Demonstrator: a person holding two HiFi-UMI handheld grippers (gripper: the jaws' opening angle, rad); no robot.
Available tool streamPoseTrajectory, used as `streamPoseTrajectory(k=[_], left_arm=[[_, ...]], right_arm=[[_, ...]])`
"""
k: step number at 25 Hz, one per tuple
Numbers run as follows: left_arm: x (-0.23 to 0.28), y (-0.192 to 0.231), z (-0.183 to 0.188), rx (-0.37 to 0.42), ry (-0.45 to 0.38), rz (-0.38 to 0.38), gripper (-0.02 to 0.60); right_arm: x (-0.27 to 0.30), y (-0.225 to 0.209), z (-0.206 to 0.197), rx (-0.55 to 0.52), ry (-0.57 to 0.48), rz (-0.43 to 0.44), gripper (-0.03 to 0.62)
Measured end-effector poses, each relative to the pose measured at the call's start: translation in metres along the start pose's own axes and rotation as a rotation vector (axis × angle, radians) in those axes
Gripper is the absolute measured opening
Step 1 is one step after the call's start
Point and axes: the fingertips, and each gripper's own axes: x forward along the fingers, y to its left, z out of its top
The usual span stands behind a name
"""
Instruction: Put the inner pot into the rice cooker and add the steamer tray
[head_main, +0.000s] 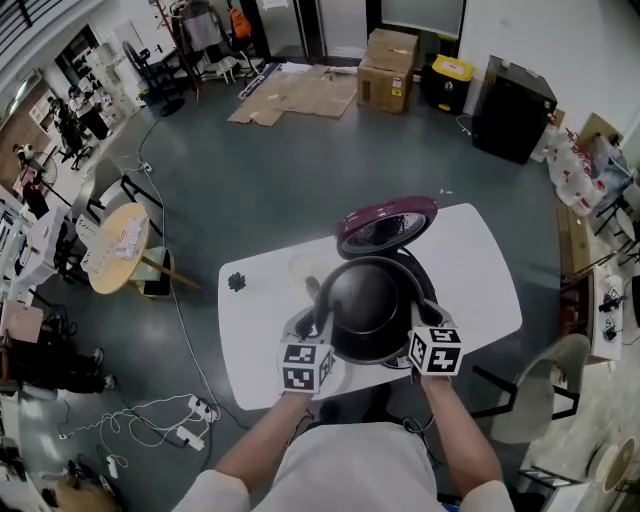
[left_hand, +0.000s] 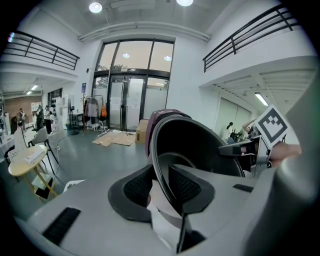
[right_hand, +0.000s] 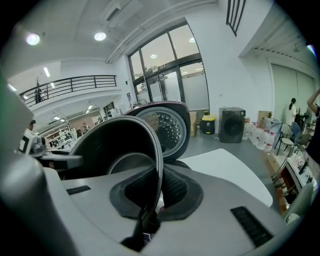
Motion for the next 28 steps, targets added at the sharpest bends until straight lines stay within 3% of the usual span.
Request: streamPoseTrajectory(k=[13,20,28], left_arm=[[0.060,-0.051,-0.010,-0.033,0.063,0.037,0.117],[0.085,-0.057,-0.023,-0.093,0.120,0.049,0.110],[0.109,-0.058,-0.035,-0.083,0.182,0.048,0.109]], right_arm=[[0.024,-0.076,0.001,-0.059,0.056,0.040,0.026],[0.044,-0.094,-0.005,-0.126,0.095,0.079,0.032],[0.063,-0.107,-0.013,-0.142,0.144,0.085,0.034]])
